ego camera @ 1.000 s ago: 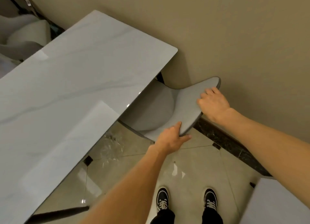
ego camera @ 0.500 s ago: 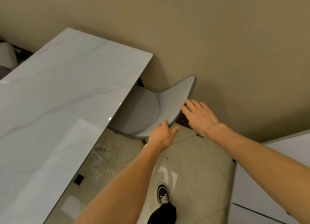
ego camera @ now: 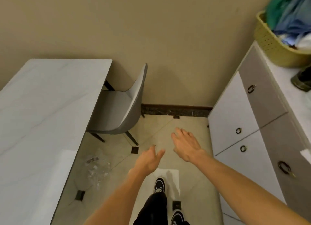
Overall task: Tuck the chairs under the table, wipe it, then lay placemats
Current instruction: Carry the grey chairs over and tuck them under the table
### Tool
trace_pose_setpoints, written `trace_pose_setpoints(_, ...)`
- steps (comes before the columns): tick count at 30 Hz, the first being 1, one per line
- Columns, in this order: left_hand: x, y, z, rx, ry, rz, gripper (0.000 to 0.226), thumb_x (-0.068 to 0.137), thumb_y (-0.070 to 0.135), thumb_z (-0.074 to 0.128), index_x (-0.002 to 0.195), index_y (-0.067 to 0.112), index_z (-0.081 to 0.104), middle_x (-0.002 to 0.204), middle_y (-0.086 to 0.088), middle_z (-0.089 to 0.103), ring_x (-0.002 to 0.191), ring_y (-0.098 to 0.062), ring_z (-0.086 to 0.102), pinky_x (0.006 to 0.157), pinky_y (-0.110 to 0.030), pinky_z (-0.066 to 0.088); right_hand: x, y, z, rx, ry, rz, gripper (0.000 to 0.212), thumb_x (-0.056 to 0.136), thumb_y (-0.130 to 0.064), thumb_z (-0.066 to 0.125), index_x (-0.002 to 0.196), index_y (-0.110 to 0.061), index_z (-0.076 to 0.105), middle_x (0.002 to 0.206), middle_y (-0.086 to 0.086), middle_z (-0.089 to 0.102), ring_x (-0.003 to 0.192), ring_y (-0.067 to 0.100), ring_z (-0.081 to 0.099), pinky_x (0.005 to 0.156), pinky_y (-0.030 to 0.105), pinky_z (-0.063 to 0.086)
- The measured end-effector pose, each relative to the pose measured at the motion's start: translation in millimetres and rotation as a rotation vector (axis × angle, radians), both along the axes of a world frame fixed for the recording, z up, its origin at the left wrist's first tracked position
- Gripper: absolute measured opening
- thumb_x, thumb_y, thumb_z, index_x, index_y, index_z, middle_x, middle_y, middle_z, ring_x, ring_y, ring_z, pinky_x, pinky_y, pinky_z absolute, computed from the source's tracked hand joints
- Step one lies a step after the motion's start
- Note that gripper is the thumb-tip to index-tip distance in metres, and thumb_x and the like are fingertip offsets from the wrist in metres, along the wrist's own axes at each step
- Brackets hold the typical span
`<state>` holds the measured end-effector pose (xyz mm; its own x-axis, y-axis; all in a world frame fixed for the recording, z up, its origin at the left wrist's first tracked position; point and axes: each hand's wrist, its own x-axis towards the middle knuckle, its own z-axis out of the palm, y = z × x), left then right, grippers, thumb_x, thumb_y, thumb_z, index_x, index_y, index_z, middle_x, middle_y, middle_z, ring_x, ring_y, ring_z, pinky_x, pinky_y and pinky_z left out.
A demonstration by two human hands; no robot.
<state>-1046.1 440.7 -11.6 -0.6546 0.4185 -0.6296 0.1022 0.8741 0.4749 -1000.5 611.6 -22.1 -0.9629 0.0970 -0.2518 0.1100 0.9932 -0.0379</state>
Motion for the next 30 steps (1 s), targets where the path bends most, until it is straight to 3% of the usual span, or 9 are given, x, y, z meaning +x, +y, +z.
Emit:
trace_pose_setpoints(12,123,-5,33,-0.088,0.179,-0.581,0.059,0.102,0.05,0.041,0.147,0.012,0.039,0.146,-0.012,0.05,0.129,-0.028,0.05,0.105,-0.039,0.043,195,-65,12,-0.058,0.01,-0.45,0.046,0.095,-0.036,0.054,0.132,-0.012,0.044,0.133,0.011,0.042,0.116,0.028,0.045,0.096,0.041,0.04)
trace_pose_setpoints(17,183,-61,38,-0.062,0.255,-0.823,0.055,0.101,0.048,0.043,0.141,0.01,0.044,0.14,-0.013,0.053,0.125,-0.03,0.051,0.1,-0.038,0.043,267,-144,21,-0.067,-0.011,-0.62,0.048,0.096,-0.038,0.051,0.135,-0.012,0.042,0.136,0.012,0.041,0.121,0.03,0.043,0.098,0.042,0.039)
trace_pose_setpoints(23,262,-117,41,-0.221,0.276,-1.1,0.043,0.099,0.046,0.046,0.125,0.013,0.053,0.125,-0.009,0.059,0.111,-0.027,0.058,0.088,-0.036,0.048,379,-248,36,-0.12,-0.009,-0.835,0.046,0.096,-0.037,0.049,0.134,-0.011,0.045,0.137,0.014,0.041,0.121,0.031,0.043,0.098,0.043,0.04)
trace_pose_setpoints(30,407,-145,58,-0.095,0.374,-1.379,0.04,0.098,0.045,0.045,0.119,0.012,0.055,0.122,-0.009,0.06,0.109,-0.028,0.058,0.089,-0.037,0.048,539,-334,44,-0.146,-0.013,-1.203,0.044,0.097,-0.037,0.048,0.133,-0.011,0.047,0.135,0.014,0.045,0.12,0.033,0.046,0.098,0.045,0.041)
